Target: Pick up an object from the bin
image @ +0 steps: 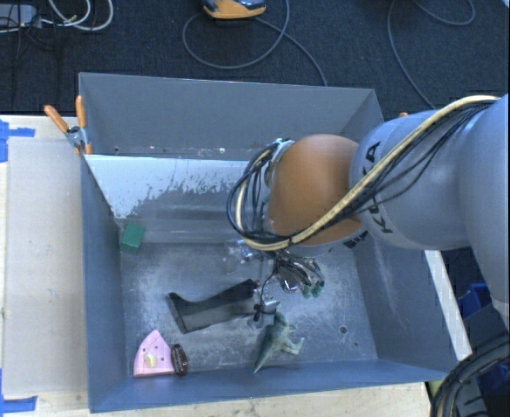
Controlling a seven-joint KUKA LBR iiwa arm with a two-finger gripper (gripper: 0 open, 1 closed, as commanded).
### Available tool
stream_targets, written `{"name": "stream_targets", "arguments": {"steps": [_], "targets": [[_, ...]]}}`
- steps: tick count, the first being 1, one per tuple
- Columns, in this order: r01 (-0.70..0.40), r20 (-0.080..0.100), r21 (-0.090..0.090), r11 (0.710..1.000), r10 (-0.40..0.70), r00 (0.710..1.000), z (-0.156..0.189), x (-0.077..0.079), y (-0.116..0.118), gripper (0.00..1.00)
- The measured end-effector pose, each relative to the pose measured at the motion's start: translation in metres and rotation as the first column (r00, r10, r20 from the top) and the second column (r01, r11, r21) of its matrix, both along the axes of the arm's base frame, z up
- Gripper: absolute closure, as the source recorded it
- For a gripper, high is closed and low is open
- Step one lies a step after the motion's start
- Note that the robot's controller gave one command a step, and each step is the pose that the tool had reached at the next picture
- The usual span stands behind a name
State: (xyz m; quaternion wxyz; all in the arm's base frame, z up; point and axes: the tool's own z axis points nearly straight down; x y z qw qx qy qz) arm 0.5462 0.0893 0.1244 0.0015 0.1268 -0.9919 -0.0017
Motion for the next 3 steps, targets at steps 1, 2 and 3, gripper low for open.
{"name": "stream_targets", "arguments": {"steps": [1,2,3], "targets": [[-0.137,0.003,-0.002,0.991,0.137,0.991,-0.036,0.007,0.013,0.0],[-0.039,-0.001,0.001,0.999,0.039,0.999,-0.054,-0.001,0.012,1.0],[-0.039,-0.001,0.001,0.999,0.039,0.999,-0.054,-0.001,0.012,1.0]]}}
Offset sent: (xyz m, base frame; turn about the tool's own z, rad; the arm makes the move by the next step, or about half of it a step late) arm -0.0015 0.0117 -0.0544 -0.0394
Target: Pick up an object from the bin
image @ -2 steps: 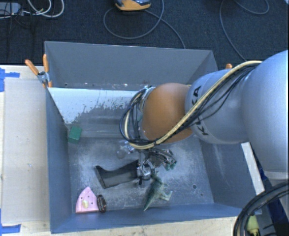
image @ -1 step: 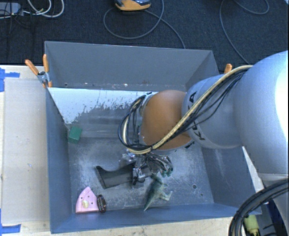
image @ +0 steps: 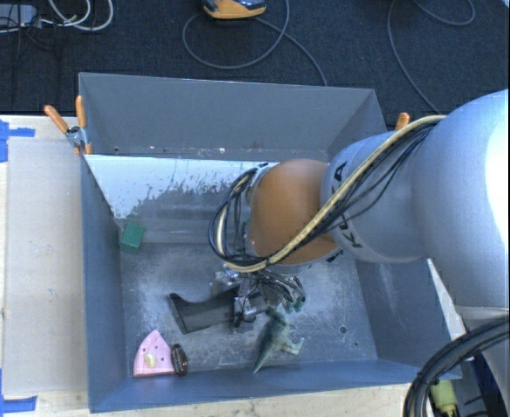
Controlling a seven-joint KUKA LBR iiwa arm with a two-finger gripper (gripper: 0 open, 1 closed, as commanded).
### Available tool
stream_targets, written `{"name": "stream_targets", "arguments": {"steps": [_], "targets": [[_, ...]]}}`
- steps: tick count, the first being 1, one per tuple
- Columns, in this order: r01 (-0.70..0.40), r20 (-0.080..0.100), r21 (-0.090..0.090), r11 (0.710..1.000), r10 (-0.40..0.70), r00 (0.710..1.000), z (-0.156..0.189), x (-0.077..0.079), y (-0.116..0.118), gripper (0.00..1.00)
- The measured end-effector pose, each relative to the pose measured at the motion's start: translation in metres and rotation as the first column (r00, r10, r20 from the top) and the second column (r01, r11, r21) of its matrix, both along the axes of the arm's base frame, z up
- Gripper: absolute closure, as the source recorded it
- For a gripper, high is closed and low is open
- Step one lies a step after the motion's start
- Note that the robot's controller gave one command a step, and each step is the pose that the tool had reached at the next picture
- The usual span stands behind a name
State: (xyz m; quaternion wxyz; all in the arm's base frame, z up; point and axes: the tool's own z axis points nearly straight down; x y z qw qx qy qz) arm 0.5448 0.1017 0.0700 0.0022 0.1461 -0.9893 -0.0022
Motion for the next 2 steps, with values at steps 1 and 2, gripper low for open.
{"name": "stream_targets", "arguments": {"steps": [1,2], "targets": [[0.0,-0.005,-0.001,1.0,0.0,1.0,0.006,-0.002,0.0,1.0],[0.0,-0.005,-0.002,1.0,0.0,1.0,0.019,-0.002,0.0,1.0]]}}
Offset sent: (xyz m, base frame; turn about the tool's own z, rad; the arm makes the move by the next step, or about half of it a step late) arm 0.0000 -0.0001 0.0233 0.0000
